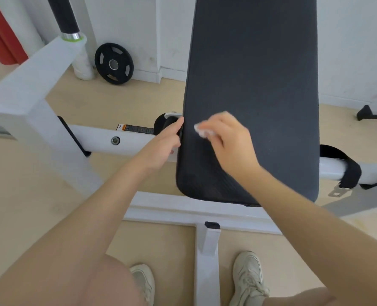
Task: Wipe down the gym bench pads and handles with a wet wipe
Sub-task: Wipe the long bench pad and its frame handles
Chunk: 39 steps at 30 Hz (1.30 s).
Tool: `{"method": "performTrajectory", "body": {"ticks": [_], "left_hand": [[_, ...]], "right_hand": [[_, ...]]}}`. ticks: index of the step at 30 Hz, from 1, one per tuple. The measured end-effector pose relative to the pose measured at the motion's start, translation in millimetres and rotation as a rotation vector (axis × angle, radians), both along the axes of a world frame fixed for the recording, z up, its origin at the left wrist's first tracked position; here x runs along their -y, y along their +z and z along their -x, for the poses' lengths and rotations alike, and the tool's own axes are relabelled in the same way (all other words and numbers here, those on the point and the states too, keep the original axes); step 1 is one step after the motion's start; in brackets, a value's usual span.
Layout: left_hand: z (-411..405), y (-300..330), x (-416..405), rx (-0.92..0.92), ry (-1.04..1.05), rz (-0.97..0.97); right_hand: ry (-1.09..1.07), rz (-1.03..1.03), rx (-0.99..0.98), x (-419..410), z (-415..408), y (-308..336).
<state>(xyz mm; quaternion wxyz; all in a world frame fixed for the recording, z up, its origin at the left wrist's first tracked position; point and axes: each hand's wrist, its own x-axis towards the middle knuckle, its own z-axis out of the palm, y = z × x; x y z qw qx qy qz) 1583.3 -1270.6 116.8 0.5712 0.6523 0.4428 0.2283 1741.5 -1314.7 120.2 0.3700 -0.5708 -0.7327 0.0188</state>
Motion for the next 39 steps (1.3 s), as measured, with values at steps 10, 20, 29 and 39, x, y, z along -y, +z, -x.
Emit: {"method": "performTrajectory", "body": {"ticks": [10,20,29,39], "left_hand": [[-8,7,7,-0.214,0.047,-0.211],[-13,-2,25,-0.682,-0.236,-0.366],[-21,-11,25,-0.717,-0.162,-0.4],[-28,-10,50,-0.692,-0.119,-0.59]], "right_hand": [[0.24,0.153,0.266,50,20,-52],[-0.346,0.106,-0.083,-41,-48,27],[0.112,0.051,0.28,37,-27,-37],[-0.272,-0.019,0.008,27,-84,-5]]}}
